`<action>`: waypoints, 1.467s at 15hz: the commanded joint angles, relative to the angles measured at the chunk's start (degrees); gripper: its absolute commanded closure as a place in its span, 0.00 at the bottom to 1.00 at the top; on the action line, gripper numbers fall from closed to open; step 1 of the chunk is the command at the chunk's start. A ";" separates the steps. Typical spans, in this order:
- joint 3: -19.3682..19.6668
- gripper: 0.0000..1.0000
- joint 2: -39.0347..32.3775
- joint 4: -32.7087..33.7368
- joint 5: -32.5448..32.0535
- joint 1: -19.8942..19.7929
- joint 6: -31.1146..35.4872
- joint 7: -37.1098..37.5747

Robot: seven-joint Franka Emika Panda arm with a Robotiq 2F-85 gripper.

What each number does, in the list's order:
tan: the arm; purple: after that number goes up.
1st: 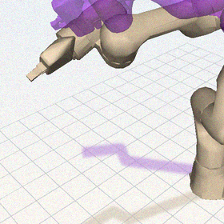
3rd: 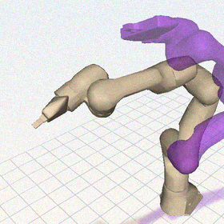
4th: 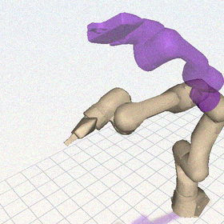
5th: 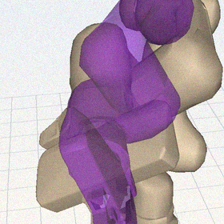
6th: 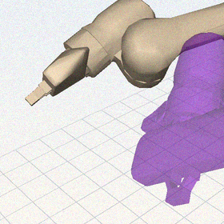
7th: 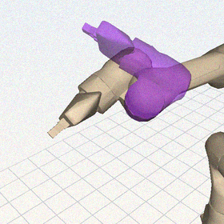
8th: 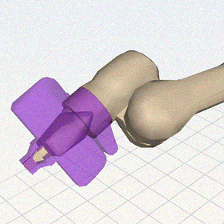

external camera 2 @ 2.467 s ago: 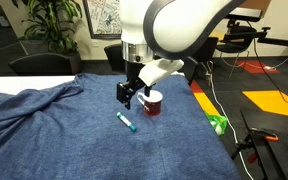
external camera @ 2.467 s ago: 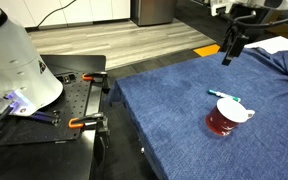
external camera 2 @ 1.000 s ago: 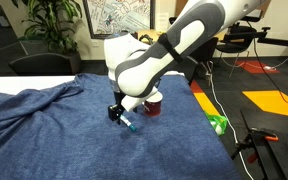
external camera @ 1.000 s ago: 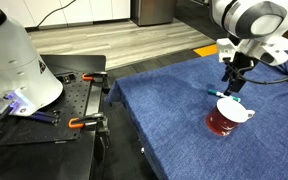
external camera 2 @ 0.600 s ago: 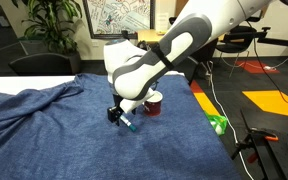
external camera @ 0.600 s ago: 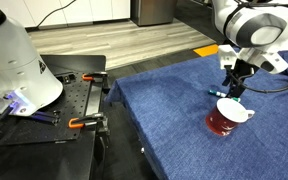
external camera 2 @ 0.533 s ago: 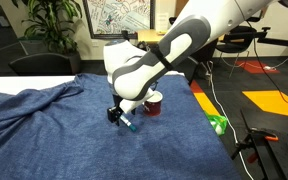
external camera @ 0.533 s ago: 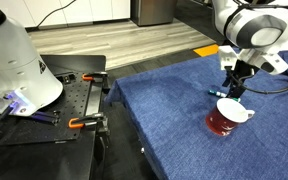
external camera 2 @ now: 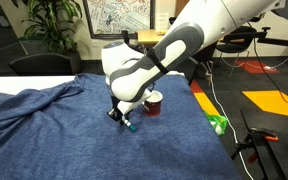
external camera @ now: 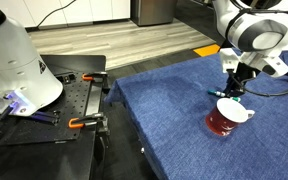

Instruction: Put the marker inside the mug cup

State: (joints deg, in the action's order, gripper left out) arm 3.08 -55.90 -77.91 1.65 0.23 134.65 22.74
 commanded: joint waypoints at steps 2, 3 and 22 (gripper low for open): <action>0.37 0.99 0.05 1.76 1.25 0.29 -2.45 -1.48; 0.55 0.96 0.96 0.73 1.17 0.61 -1.99 -1.01; 6.17 0.95 29.44 -27.16 -3.68 7.59 -4.39 14.45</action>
State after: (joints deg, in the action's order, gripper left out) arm 7.80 -31.85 -99.13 -0.02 6.20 130.69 32.79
